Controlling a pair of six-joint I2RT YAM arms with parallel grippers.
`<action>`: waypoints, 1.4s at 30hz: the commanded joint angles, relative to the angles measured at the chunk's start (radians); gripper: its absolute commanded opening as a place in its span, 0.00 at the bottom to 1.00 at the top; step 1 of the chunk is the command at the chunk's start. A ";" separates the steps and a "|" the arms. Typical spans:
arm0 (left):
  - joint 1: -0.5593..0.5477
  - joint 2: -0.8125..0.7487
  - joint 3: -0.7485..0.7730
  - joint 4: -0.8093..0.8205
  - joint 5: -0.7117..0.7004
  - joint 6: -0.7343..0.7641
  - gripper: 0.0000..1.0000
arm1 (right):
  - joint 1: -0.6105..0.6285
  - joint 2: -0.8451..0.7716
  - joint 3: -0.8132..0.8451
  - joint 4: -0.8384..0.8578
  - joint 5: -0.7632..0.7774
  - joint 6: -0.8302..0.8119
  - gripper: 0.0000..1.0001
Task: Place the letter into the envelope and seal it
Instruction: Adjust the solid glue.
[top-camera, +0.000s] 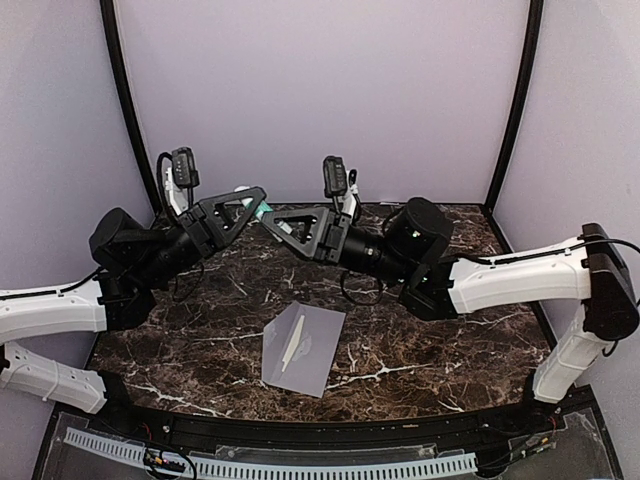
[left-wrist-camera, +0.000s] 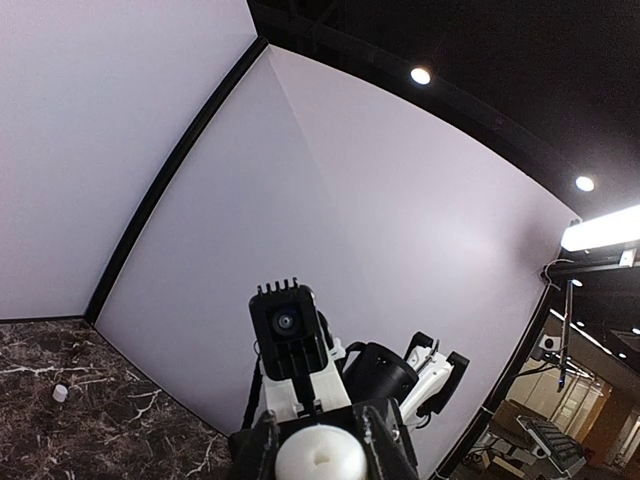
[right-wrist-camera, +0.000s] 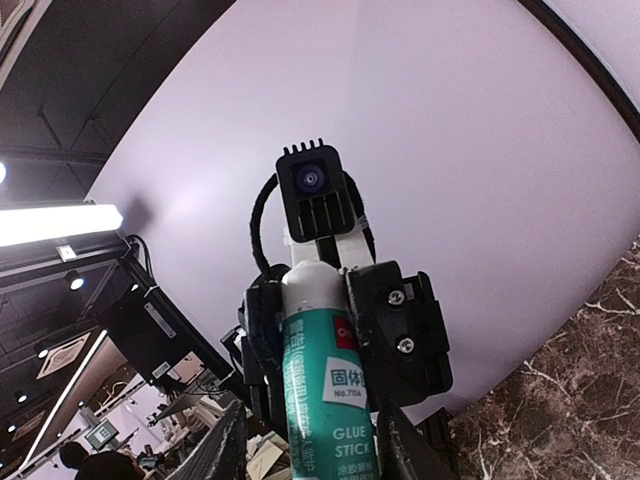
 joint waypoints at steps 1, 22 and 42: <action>-0.009 -0.003 -0.015 0.040 0.003 0.012 0.07 | 0.007 0.002 0.034 0.069 -0.002 0.008 0.38; -0.009 -0.096 0.003 -0.335 0.031 0.010 0.83 | -0.078 -0.185 -0.079 -0.183 0.074 -0.161 0.13; 0.082 -0.013 0.096 -0.479 0.288 -0.040 0.92 | -0.186 -0.283 0.006 -0.695 -0.282 -0.408 0.12</action>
